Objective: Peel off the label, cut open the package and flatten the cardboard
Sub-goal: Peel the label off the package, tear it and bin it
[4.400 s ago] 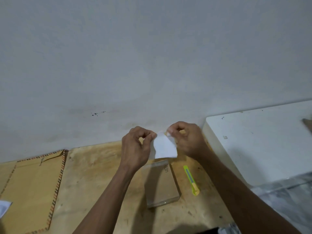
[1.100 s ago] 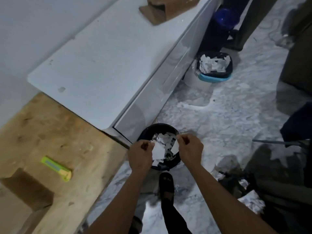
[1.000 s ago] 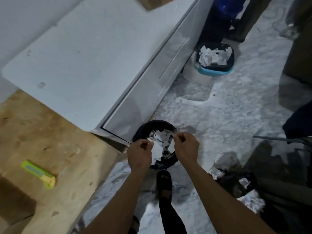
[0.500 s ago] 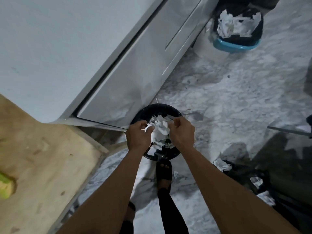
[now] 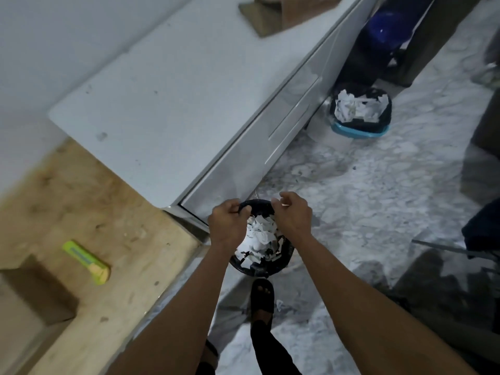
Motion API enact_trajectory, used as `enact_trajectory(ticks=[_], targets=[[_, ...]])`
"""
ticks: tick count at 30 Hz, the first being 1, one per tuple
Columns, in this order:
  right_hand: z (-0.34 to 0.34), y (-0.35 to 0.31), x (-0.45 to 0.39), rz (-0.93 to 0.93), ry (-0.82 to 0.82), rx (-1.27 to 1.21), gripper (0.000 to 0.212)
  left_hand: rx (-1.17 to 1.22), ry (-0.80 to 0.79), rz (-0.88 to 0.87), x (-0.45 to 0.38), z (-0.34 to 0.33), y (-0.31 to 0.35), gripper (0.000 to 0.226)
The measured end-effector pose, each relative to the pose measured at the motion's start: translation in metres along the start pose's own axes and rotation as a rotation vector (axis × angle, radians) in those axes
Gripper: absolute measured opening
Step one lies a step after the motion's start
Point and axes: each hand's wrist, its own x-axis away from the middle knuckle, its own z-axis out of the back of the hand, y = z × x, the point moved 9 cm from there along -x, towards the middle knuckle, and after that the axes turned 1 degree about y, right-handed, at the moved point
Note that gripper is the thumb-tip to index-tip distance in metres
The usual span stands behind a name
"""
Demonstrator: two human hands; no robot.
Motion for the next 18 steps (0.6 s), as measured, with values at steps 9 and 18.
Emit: enact_trajectory(ticks=[9,18], targets=[[0.034,-0.125,0.077,0.15,-0.014,-0.081,0.031,0.116,0.095,-0.131,0.067,0.115,0.06,0.032],[-0.028,-0.236,0.216,0.513,-0.218,-0.093,0.025,0.21,0.294,-0.22,0.139,0.286,0.015,0.024]])
